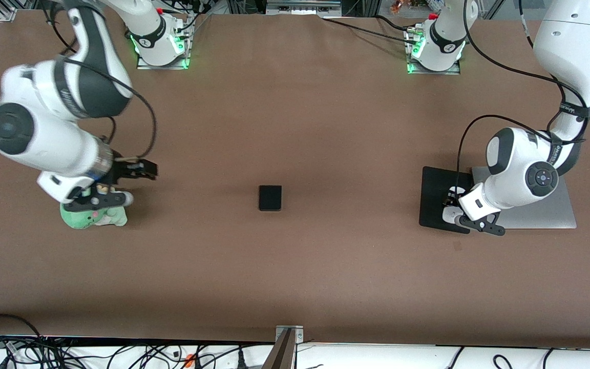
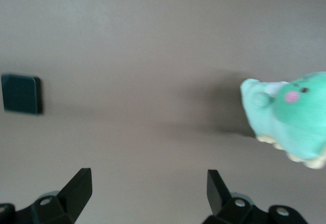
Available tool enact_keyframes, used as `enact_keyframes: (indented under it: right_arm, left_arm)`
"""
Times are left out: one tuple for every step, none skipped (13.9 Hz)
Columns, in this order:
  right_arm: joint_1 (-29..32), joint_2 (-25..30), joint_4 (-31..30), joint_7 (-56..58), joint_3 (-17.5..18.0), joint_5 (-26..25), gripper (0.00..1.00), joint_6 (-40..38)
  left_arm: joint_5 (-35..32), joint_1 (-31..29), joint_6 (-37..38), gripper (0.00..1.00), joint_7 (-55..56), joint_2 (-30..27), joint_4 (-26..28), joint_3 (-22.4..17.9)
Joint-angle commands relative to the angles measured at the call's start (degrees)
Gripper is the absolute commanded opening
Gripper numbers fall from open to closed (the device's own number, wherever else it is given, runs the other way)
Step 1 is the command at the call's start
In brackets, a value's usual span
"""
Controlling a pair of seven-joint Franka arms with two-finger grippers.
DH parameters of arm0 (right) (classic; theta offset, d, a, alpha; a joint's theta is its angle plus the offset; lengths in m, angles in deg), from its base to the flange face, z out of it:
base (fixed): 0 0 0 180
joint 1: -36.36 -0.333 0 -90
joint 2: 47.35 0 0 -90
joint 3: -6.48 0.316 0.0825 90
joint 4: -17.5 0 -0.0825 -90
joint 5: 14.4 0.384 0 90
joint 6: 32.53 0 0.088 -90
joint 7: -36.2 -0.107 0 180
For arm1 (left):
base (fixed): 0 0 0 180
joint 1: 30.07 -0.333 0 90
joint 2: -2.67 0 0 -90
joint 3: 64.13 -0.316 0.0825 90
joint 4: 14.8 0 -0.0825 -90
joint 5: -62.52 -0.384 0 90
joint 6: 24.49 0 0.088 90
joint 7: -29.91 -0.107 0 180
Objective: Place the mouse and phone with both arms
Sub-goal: 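Lower the mouse onto the mousepad while the right gripper reaches the phone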
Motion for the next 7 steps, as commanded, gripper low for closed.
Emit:
enact_keyframes:
  right_arm:
    - [-4.08, -3.97, 0.75, -10.45, -0.33, 1.66, 1.0, 5.55]
    - [-5.4, -5.55, 0.66, -13.8, -0.33, 2.19, 1.0, 8.44]
    - [-6.89, -6.87, 0.57, -15.14, -0.33, 2.29, 1.0, 10.99]
    - [-8.74, -8.54, 0.57, -15.93, -0.33, 2.29, 1.0, 13.98]
    - [-9.97, -9.69, 0.57, -17.6, -0.33, 2.29, 1.0, 16.27]
    - [-10.94, -10.74, 0.57, -20.83, -0.33, 2.29, 1.0, 18.29]
    - [-12.08, -11.71, 0.57, -23.39, -0.33, 2.29, 1.0, 20.31]
  left_arm:
    - [0.69, -1.12, -3.47, 0.23, -0.94, -1.31, 3.68, 0.77]
    - [0.69, -1.21, -5.66, 0.23, -0.94, -0.87, 4.56, 0.69]
    - [0.6, -1.64, -8.47, 0.24, -0.94, -0.52, 6.05, 0.68]
    - [0.51, -2.35, -9.97, 0.25, -0.94, -0.61, 7.2, 0.68]
    - [0.51, -2.35, -10.16, 0.28, -0.94, -0.61, 7.38, 0.68]
    - [0.51, -2.35, -10.25, 0.29, -0.94, -0.52, 7.47, 0.68]
    - [0.6, -2.35, -10.34, 0.35, -0.94, -0.43, 7.56, 0.68]
